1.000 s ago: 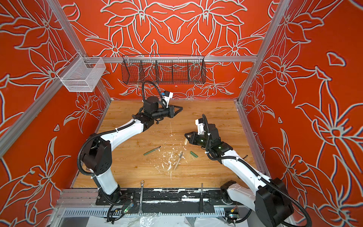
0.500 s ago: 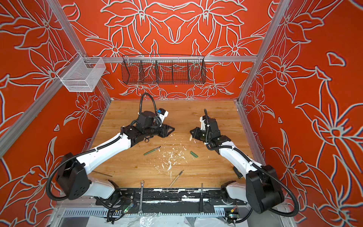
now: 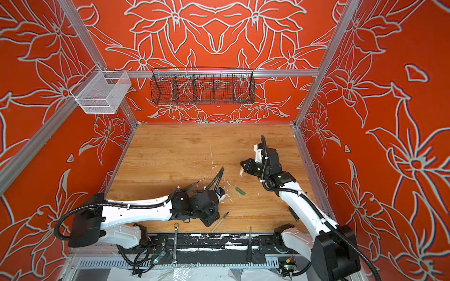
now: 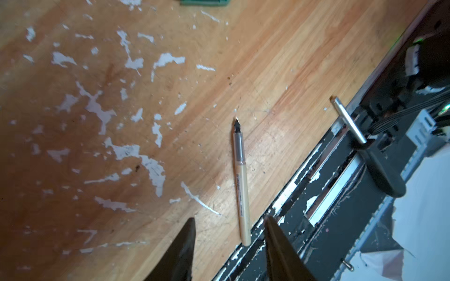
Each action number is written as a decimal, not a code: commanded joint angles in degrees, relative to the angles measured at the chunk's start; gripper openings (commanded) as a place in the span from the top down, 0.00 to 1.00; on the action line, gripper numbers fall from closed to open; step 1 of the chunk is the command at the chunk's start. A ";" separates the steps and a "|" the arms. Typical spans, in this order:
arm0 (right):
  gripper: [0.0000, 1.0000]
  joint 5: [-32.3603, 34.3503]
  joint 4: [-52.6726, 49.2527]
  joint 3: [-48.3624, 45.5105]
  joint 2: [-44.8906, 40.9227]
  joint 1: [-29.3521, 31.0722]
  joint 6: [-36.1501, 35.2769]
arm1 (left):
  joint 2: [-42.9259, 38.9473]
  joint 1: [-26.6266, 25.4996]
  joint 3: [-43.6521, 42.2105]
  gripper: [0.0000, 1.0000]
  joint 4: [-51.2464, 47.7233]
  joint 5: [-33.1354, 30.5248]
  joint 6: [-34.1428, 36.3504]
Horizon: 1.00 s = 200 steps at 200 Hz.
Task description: Insert the pens into the pen caps
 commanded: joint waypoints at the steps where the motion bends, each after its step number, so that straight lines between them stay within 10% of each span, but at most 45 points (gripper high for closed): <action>1: 1.00 0.85 -2.78 -1.84 -2.00 -0.50 -0.12 | 3.61 -2.64 1.60 0.53 -3.57 -4.47 -5.68; 102: 1.00 1.08 -4.11 -4.64 -6.34 -0.54 0.62 | 14.60 -7.85 1.81 0.65 -1.26 -5.27 -11.67; 200: 1.00 1.11 -4.00 -4.22 -5.96 -0.53 0.26 | 14.87 -7.84 -0.02 0.99 0.14 -5.28 -12.52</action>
